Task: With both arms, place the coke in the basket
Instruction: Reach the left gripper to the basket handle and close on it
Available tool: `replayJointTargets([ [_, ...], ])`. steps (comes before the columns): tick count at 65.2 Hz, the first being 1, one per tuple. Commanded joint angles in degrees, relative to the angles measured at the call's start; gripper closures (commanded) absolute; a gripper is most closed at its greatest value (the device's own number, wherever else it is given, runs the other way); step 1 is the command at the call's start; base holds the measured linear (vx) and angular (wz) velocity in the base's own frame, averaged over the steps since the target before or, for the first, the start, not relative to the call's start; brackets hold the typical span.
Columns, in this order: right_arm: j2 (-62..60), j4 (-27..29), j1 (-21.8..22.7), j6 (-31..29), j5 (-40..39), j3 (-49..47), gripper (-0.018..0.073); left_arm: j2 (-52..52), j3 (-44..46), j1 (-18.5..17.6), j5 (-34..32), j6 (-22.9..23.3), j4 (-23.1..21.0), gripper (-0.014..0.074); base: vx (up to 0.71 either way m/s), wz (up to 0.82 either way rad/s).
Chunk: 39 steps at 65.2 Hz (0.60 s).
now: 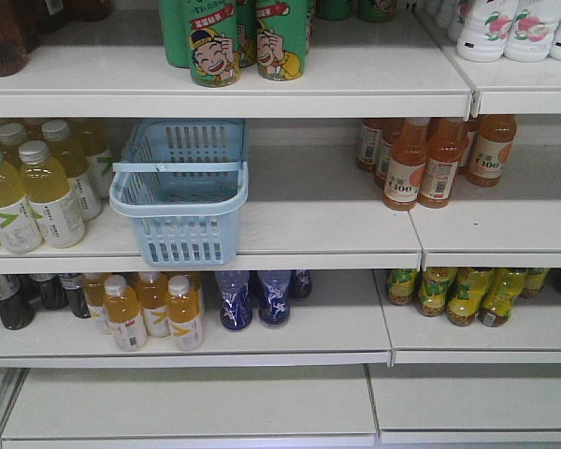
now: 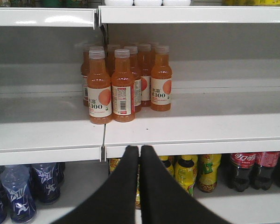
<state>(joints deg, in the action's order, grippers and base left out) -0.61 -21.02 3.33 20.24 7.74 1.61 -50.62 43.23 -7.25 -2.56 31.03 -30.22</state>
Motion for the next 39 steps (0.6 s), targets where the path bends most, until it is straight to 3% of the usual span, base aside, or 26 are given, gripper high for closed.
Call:
replayJointTargets([
  [1,-1.04,-0.78,-0.01,-0.27,-4.13,0.61,0.0564,-2.28,1.79,-3.78,-8.82,-0.05,0.46,0.0604,0.0,0.0],
  [15,-1.04,-0.78,-0.01,-0.27,-4.13,0.61,0.0564,-7.37,1.79,-11.34,-13.65,2.0,7.53,0.0604,0.0,0.0],
  [23,-1.04,-0.78,-0.01,-0.27,-4.13,0.61,0.0564,-11.32,1.79,-15.58,-14.22,5.11,16.24,0.0604,0.0,0.0],
  [31,-1.04,-0.78,-0.01,-0.27,-4.13,0.61,0.0564,-16.04,1.74,-17.97,-15.63,13.77,25.52,0.0604,0.0,0.0],
  [36,-1.04,-0.78,-0.01,-0.27,-4.13,0.61,0.0564,-19.51,1.74,-18.17,-19.93,19.6,33.35,0.0604,0.0,0.0],
  [39,-1.04,-0.78,-0.01,-0.27,-4.13,0.61,0.0564,-21.89,1.74,-18.17,-23.19,26.45,37.41,0.0604,0.0,0.0],
])
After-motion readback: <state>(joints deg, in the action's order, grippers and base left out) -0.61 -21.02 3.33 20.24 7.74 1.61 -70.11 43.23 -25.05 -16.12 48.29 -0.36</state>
